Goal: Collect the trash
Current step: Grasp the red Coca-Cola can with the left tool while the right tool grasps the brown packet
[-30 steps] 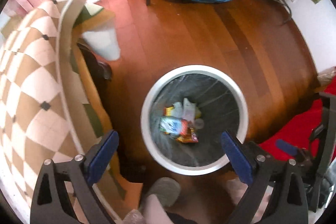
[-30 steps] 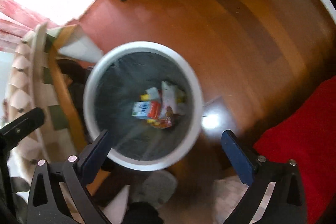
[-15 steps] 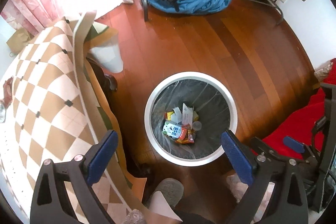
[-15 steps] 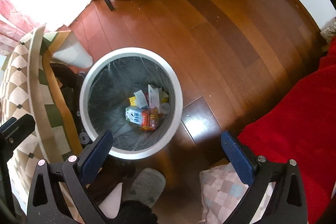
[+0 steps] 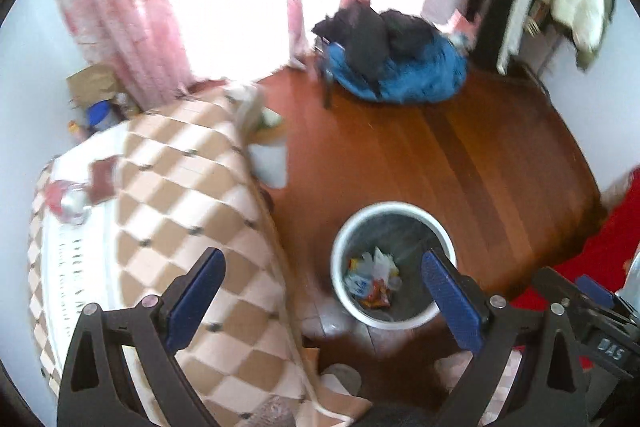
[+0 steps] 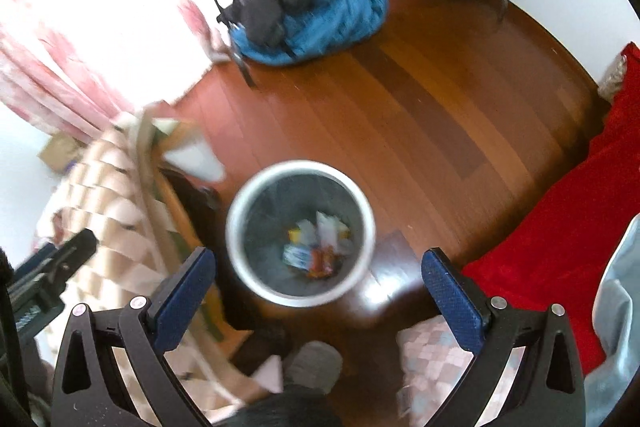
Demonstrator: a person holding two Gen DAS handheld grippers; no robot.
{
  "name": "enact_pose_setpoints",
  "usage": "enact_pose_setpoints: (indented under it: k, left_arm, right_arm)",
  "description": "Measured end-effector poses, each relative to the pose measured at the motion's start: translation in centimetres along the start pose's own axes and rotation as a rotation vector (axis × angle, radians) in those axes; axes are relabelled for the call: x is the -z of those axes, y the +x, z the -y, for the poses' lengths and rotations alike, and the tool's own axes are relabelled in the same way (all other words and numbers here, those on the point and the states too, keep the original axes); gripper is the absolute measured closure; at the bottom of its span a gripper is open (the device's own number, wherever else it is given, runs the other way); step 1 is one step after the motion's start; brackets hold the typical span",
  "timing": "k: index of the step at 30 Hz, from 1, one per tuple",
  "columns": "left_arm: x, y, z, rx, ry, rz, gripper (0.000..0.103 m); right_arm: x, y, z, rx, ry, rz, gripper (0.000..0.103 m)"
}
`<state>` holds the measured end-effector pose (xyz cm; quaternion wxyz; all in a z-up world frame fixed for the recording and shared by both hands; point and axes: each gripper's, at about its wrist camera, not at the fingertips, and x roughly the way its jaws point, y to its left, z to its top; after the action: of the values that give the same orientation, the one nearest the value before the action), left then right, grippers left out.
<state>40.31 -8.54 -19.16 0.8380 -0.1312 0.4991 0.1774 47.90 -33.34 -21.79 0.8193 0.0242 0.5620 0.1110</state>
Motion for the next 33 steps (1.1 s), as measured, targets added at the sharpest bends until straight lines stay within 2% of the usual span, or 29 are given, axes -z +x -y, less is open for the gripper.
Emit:
enact_pose_setpoints:
  k: [3, 7, 9, 13, 16, 20, 24, 26, 27, 28, 30, 33]
  left_arm:
    - [-0.3, -2.1, -4.8, -0.036, -0.07, 0.038, 0.003]
    - [-0.1, -3.7, -12.7, -0.094, -0.176, 0.061, 0.003]
    - [-0.1, -3.9, -17.0, -0.137, -0.232, 0.063, 0.003]
    - [0.2, -2.3, -26.6, -0.223, -0.372, 0.017, 0.002]
    - [0.6, 0.3, -34.0, -0.214, -0.534, -0.047, 0.003]
    - [0.9, 5.0, -41.6, -0.113, -0.749, -0.124, 0.003]
    - [0.4, 10.2, -44.1, -0.038, -0.81, -0.195, 0.004]
    - [0.2, 11.9, -44.2, -0.007, -0.813, -0.223, 0.004]
    - [0.1, 12.7, -44.2, 0.006, -0.812, -0.233, 0.004]
    - [0.1, 13.5, -44.2, 0.026, -0.818, -0.241, 0.008]
    - [0.1, 14.4, -44.3, 0.048, -0.832, -0.234, 0.015]
    - [-0.6, 14.4, -44.1, 0.028, -0.795, -0.186, 0.017]
  right_arm:
    - [0.1, -2.4, -3.9, -0.051, -0.034, 0.028, 0.0]
    - [0.5, -3.6, -11.7, -0.132, -0.117, 0.025, 0.0]
    - [0.9, -3.4, -15.3, -0.162, -0.159, 0.011, 0.0]
    - [1.7, -0.7, -24.9, -0.213, -0.264, -0.047, 0.0]
    - [2.2, 2.7, -31.1, -0.253, -0.309, -0.102, 0.0]
    - [2.0, 7.6, -38.0, -0.278, -0.327, -0.161, 0.0]
    - [1.0, 13.0, -42.5, -0.303, -0.291, -0.226, 0.001]
    - [0.4, 15.2, -44.9, -0.328, -0.284, -0.242, 0.008]
    - [0.3, 16.0, -45.6, -0.342, -0.282, -0.25, 0.015]
    - [0.1, 17.1, -46.6, -0.35, -0.281, -0.259, 0.019]
    - [-0.2, 18.2, -47.6, -0.353, -0.28, -0.27, 0.019]
    - [-0.4, 19.5, -48.9, -0.35, -0.295, -0.28, 0.019]
